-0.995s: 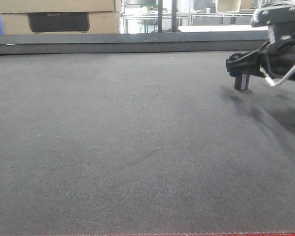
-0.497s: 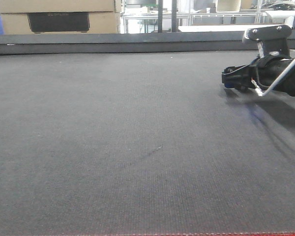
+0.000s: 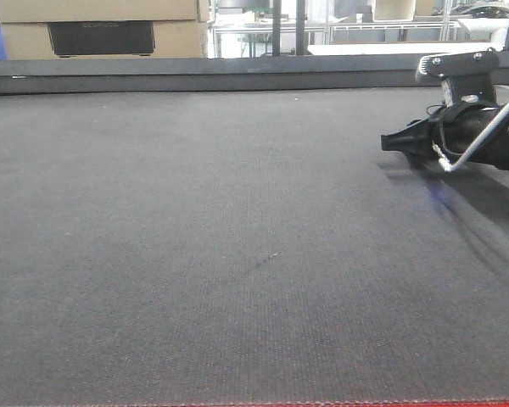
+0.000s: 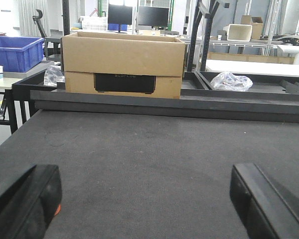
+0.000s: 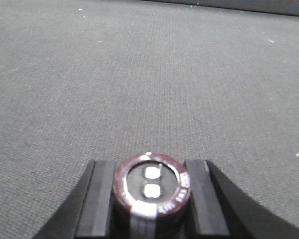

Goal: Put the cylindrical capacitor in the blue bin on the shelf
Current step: 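Close both grippers on the capacitor and orange cylinder and lift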

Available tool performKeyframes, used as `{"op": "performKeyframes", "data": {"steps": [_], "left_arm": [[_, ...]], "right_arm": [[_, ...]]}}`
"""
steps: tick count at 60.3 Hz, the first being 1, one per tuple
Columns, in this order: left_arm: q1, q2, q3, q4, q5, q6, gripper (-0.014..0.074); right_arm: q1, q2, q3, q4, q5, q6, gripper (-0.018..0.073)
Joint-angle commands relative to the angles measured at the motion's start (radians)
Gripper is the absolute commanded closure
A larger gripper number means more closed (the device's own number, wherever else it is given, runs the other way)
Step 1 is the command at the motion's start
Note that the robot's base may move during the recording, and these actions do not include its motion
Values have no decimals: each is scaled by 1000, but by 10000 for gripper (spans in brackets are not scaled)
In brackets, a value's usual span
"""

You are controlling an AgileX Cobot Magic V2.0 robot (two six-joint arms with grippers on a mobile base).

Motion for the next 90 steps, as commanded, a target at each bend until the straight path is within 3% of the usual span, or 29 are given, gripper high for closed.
{"op": "performKeyframes", "data": {"steps": [1,9,18,32,44,60,75,90], "left_arm": [[-4,4,4,53,-11,-5,7],[25,9,37,102,-27,-5,7],[123,69,111,100,-86,-5,7],[245,285,210,46,-412,-5,7],[255,607,195,46,-706,-5,7],[255,1019,41,-8,-878,-5,7],[257,1304,-139,-30,-910,-5,7],[279,1461,-274,-37,-910,-5,7]], "right_arm": [[-4,-54,-7,3,-7,-3,666],[-4,-153,-4,3,27,-3,676],[-4,-329,-4,3,138,-3,676],[-4,-569,-4,3,275,-3,676],[-4,-728,-4,3,392,-3,676],[-4,-880,-4,3,526,-3,676],[-4,-969,-4,3,577,-3,676],[-4,-1014,-4,3,577,-3,676]]}}
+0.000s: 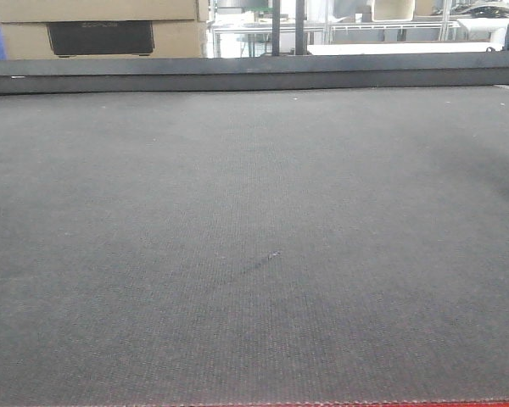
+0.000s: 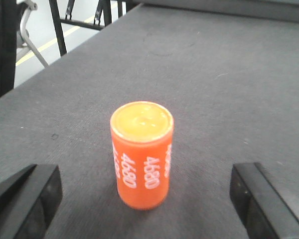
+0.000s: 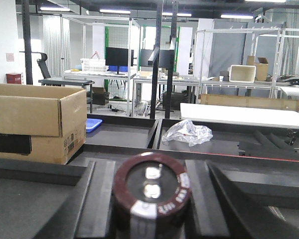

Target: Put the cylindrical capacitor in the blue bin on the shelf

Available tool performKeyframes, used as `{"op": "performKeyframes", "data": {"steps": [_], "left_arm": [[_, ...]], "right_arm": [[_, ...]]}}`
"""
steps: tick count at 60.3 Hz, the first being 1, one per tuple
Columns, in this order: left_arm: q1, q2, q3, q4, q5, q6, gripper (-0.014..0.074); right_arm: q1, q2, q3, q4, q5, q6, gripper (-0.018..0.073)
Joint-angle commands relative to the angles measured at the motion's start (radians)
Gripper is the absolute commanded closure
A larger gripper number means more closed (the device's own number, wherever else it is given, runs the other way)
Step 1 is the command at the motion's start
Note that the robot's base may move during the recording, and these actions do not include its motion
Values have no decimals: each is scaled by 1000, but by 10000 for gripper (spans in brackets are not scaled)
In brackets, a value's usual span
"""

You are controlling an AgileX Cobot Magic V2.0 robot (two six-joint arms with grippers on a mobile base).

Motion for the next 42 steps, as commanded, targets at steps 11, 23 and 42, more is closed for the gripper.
{"op": "performKeyframes", "data": {"steps": [11,23,42], "left_arm": [[41,113,-121,-19,-22,-5,7],[37,162,-179,-19,-12,-5,7],[20,169,-184,-19,9,-35,7]], "right_arm": [[-4,-19,-4,3,-3,-3,690],[-4,-19,-4,3,11,-3,693],[-4,-19,-4,3,24,-3,693]]}}
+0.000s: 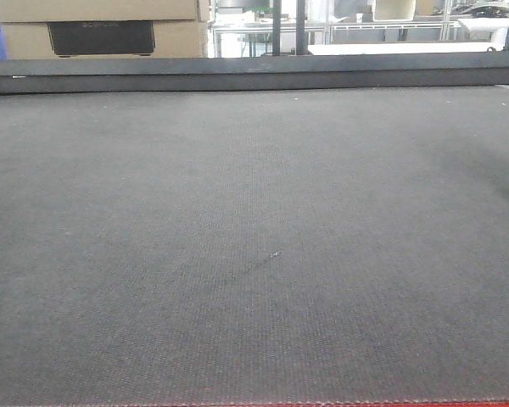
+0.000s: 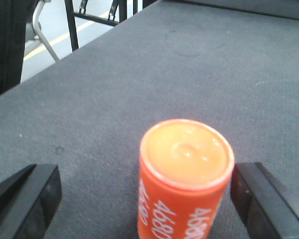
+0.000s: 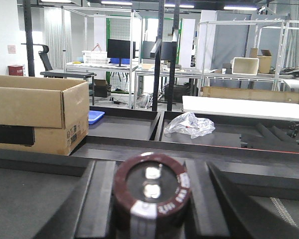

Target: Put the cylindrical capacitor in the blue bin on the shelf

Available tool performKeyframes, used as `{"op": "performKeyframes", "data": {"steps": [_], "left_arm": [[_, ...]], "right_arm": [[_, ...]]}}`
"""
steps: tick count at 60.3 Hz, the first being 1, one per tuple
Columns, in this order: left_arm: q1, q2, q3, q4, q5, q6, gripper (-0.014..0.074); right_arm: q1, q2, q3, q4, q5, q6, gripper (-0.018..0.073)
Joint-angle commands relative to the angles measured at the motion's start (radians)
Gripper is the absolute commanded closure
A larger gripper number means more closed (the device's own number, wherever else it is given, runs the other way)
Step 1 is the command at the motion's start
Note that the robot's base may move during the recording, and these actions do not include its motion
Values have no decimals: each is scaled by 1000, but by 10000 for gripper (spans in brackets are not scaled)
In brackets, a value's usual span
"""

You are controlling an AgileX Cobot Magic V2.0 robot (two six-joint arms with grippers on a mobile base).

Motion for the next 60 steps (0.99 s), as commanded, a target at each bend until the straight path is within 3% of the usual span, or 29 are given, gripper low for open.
{"op": "performKeyframes", "data": {"steps": [1,36,60], "left_arm": [[-14,1,-7,-4,-3,-11,7],[-8,120,-76,-4,-91,-11,7],[-8,163,-159,-4,-75,-11,7]], "right_arm": [[-4,-10,-4,3,-16,-3,693],[-4,-10,-4,3,-8,-3,693],[-4,-10,-4,3,-2,-3,693]]}}
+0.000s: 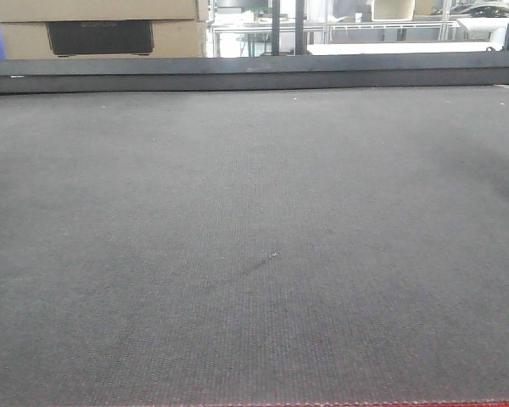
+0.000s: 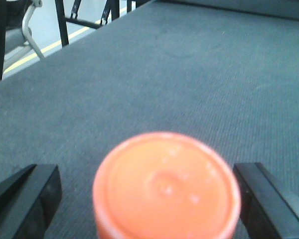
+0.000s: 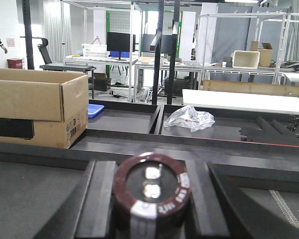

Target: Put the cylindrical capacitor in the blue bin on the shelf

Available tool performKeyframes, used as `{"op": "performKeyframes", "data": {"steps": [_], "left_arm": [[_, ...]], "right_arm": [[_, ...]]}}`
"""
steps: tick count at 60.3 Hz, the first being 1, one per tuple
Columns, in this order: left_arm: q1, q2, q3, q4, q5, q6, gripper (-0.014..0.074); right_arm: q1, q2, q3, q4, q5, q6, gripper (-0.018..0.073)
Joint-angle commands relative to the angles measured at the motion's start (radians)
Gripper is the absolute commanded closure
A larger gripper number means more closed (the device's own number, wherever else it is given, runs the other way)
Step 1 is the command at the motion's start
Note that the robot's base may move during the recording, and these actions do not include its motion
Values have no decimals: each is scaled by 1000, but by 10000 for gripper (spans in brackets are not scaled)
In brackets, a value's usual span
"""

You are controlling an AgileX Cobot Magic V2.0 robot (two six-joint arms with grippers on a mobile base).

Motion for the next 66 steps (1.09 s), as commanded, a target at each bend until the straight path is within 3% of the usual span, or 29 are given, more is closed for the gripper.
{"op": "performKeyframes", "data": {"steps": [1,16,22,32,41,53,66], "left_arm": [[3,9,-10,-4,-21,-11,7],[3,54,-37,-4,-12,-11,7],[3,54,-41,-4,-16,-11,47],[3,54,-52,-4,-23,-11,346],[1,35,-58,-4,3,-11,713],[-18,-114,-58,0,282,-11,706],[-117,-373,-58,0,539,-11,706]], "right_arm": [[-4,-10,-4,3,-26,-3,693],[-4,-24,-4,3,-22,-3,693],[-4,-30,-4,3,-20,-3,693],[-4,-30,-4,3,-2,-3,693],[-4,-30,-4,3,33,-3,693],[-4,-28,-4,3,41,-3,693],[-6,-28,-4,3,58,-3,693]]}}
